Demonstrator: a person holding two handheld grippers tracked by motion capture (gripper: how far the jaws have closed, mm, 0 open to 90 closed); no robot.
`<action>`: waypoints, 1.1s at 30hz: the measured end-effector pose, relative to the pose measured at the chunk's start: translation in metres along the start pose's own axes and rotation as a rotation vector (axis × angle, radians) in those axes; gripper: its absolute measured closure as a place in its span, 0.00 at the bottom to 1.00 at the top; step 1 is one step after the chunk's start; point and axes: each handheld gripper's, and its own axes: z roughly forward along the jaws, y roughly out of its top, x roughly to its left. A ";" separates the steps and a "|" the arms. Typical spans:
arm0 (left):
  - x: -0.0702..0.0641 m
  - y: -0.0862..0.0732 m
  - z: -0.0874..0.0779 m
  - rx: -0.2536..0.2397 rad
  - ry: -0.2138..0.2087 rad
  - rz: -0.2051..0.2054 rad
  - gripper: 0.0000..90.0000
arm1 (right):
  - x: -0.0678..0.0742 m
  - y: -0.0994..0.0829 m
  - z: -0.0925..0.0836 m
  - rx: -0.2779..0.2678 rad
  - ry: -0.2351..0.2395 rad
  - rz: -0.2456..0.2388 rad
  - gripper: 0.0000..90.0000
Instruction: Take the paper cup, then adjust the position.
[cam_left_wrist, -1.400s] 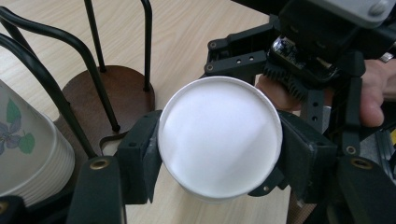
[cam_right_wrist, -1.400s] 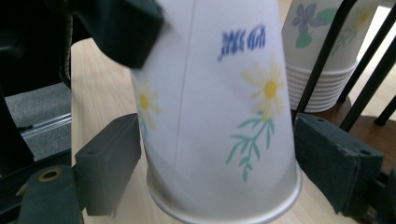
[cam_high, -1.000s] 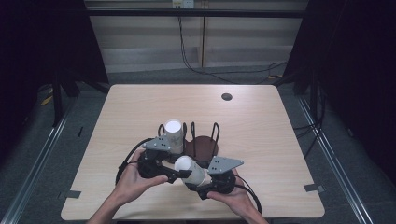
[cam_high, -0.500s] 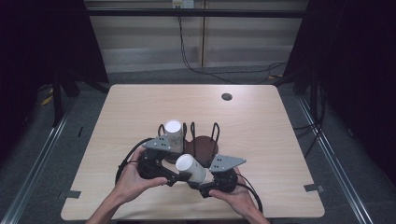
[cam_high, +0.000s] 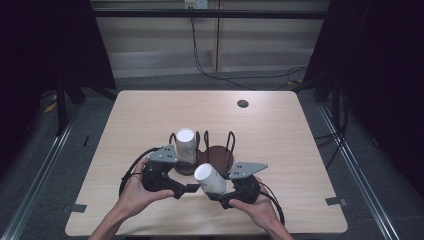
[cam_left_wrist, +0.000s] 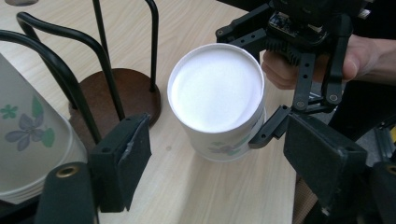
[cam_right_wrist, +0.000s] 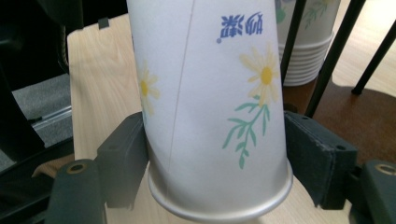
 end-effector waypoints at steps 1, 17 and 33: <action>0.000 0.000 0.000 0.004 0.003 0.006 0.26 | 0.000 0.000 0.000 0.010 0.006 -0.001 0.29; 0.002 -0.011 0.001 0.049 0.031 0.098 0.23 | -0.004 0.003 -0.001 0.116 0.004 -0.032 0.30; 0.004 -0.017 0.005 0.074 0.059 0.099 0.24 | -0.004 0.005 0.007 0.246 0.013 -0.085 0.30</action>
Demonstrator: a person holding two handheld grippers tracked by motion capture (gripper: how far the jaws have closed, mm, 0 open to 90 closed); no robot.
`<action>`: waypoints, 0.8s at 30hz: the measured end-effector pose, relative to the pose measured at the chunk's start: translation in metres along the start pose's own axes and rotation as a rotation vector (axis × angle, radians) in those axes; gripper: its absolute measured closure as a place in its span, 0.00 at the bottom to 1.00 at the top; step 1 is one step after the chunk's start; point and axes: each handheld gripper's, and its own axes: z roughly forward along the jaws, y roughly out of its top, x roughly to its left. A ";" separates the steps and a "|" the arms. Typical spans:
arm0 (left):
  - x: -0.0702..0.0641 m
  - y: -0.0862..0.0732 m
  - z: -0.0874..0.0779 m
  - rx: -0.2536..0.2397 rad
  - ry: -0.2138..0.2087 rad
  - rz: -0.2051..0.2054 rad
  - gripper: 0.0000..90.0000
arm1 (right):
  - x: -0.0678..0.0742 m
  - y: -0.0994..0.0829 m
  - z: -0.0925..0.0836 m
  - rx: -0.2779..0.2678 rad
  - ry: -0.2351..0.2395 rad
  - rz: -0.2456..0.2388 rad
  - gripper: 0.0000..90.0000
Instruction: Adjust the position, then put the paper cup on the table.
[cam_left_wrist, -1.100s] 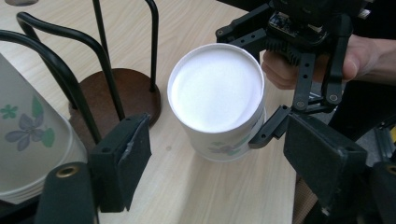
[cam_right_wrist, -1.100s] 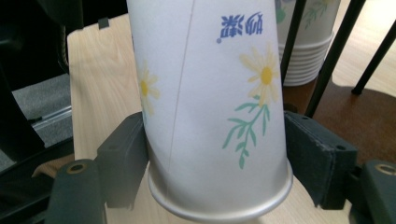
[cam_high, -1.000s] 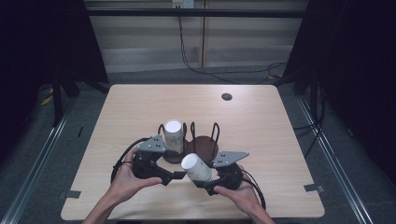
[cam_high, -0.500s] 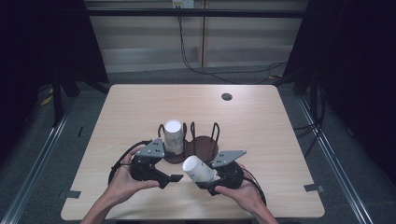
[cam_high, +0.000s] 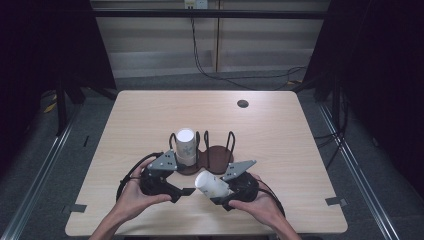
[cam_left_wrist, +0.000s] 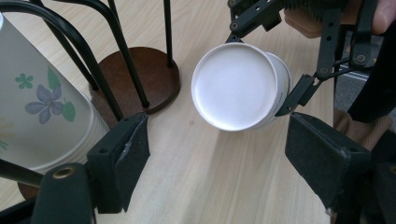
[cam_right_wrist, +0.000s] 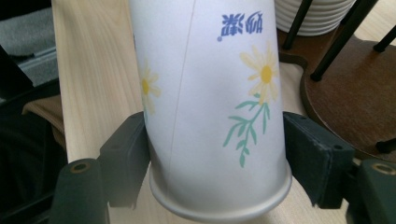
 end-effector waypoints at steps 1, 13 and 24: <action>0.000 0.000 0.000 0.004 0.000 0.000 0.24 | 0.000 0.001 0.000 0.009 -0.003 -0.009 0.30; -0.001 0.000 0.005 0.056 -0.004 0.024 0.25 | -0.006 0.010 0.002 0.135 -0.010 -0.032 0.31; -0.005 -0.001 0.011 0.098 -0.029 0.041 0.21 | -0.002 0.018 0.002 0.207 0.000 -0.078 0.31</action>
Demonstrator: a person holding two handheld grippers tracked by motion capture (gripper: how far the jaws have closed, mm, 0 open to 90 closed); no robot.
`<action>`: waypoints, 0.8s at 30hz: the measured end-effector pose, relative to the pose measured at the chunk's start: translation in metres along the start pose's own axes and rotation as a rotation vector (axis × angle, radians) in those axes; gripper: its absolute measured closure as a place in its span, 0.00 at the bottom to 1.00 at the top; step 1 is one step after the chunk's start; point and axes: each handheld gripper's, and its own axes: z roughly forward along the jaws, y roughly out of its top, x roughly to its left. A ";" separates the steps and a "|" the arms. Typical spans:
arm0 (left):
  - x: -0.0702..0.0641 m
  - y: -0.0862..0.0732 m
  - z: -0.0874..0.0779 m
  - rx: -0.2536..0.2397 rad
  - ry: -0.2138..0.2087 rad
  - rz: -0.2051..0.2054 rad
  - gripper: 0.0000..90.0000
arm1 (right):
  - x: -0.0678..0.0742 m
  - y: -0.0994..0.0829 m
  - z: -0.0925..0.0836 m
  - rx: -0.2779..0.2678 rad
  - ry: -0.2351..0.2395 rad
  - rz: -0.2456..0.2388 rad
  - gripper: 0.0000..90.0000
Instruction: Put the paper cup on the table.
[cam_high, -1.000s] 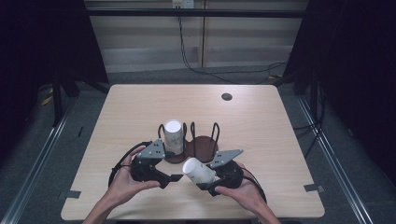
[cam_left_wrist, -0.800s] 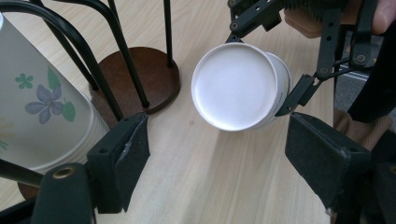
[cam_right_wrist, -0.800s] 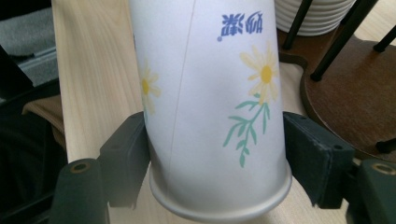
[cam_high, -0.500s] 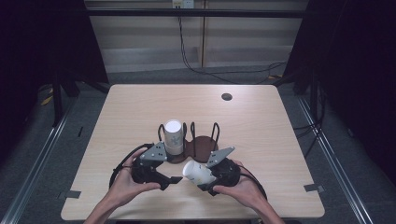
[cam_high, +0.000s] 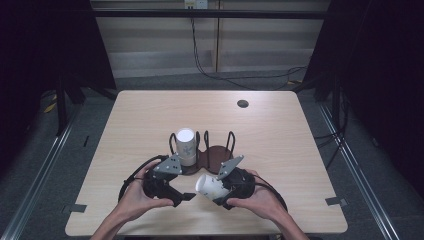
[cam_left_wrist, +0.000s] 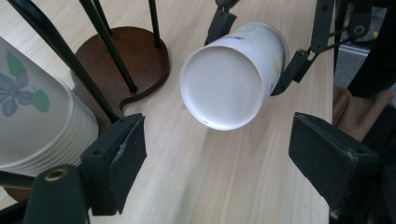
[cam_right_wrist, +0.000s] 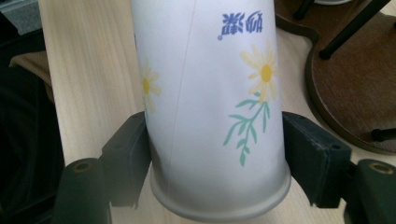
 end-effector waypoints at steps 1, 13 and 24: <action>0.000 0.000 0.001 0.004 -0.004 0.008 0.21 | 0.000 0.001 -0.001 0.008 -0.002 -0.002 0.32; -0.003 -0.001 0.006 0.033 -0.030 0.040 0.30 | 0.002 0.014 -0.003 0.065 0.006 -0.054 0.33; 0.001 -0.003 0.014 0.079 -0.073 0.008 0.32 | 0.008 0.022 0.002 0.089 0.021 -0.100 0.34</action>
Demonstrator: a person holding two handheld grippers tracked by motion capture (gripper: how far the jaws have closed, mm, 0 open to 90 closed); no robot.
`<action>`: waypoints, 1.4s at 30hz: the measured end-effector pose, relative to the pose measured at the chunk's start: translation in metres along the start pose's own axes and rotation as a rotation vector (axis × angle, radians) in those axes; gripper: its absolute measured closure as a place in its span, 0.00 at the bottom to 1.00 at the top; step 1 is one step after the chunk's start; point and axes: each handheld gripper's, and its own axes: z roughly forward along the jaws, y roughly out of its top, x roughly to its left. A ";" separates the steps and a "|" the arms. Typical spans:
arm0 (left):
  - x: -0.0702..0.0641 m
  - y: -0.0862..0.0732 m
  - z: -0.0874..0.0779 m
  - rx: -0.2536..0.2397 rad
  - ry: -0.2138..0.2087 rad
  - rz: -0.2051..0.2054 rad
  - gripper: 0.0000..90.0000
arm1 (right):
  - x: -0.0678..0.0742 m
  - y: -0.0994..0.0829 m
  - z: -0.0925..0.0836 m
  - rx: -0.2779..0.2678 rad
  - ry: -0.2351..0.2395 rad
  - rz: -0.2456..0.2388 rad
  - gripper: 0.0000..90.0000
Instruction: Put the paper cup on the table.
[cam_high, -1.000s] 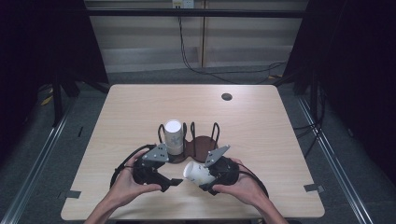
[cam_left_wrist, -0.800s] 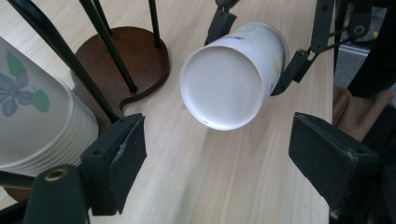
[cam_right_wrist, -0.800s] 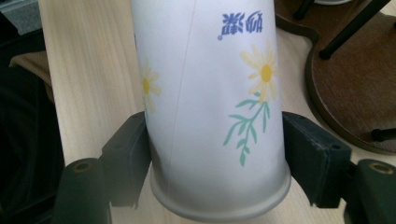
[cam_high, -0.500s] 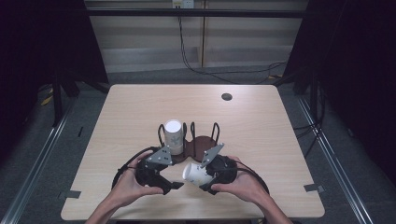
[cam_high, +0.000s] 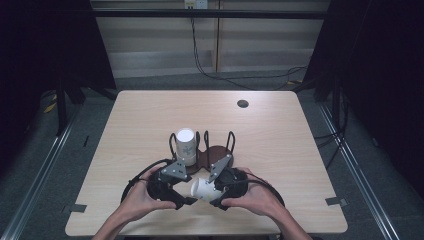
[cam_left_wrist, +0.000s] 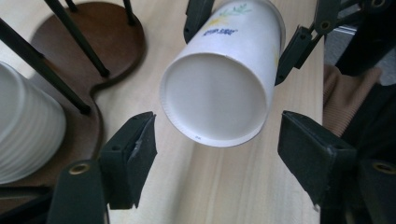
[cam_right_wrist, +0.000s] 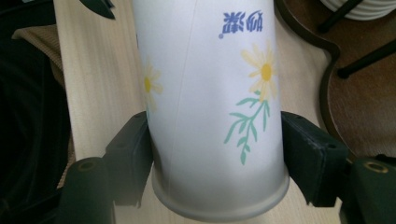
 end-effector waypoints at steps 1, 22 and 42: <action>0.000 0.000 0.001 -0.009 -0.008 -0.007 0.32 | 0.001 0.001 0.000 0.000 0.001 0.001 0.34; 0.003 0.000 0.002 0.022 -0.114 -0.092 0.36 | 0.017 0.022 0.006 0.040 -0.003 -0.124 0.34; -0.003 0.005 0.004 0.030 -0.115 -0.100 0.41 | 0.014 0.013 0.006 -0.027 0.017 -0.089 0.20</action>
